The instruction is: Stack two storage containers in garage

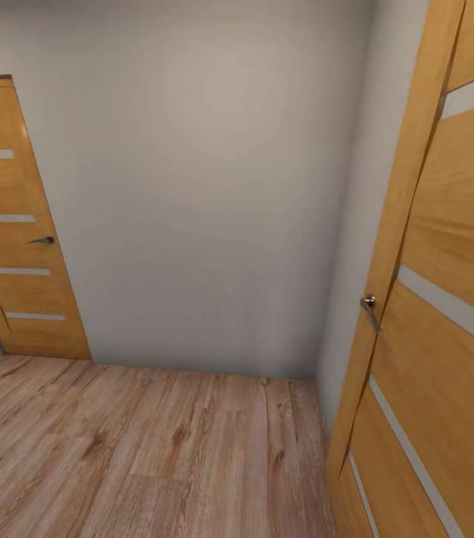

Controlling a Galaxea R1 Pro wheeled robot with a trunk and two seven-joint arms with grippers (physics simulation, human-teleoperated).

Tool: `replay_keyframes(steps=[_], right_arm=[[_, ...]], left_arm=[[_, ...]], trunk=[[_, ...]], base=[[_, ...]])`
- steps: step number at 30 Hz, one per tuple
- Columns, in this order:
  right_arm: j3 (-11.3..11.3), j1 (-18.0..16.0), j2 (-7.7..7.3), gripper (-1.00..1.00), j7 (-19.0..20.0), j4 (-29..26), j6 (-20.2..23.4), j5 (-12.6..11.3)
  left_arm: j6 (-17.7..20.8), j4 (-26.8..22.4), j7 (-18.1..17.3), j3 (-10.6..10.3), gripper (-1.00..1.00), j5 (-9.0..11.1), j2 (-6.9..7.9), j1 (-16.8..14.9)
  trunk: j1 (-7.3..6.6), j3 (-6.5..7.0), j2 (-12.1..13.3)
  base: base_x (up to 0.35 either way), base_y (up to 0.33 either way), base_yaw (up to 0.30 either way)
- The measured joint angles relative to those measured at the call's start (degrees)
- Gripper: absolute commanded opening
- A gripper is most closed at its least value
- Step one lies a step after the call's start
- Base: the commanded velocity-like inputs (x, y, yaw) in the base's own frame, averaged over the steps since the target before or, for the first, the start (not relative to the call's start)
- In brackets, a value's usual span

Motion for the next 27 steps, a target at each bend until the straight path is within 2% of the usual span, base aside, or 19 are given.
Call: replay_keyframes(steps=[6, 27], right_arm=[[0.0, 0.0, 0.0, 1.0, 0.0, 0.0, 0.0, 0.0], [0.0, 0.0, 0.08, 1.0, -0.17, 0.0, -0.01, -0.03]], left_arm=[[0.08, -0.01, -0.05, 0.0, 1.0, -0.02, 0.03, 0.0], [0.17, -0.01, -0.07, 0.0, 1.0, -0.09, 0.04, 0.0]], trunk=[[-0.03, 0.0, -0.01], [-0.03, 0.0, 0.0]], base=[[0.208, 0.0, 0.0], [0.319, 0.0, 0.004]])
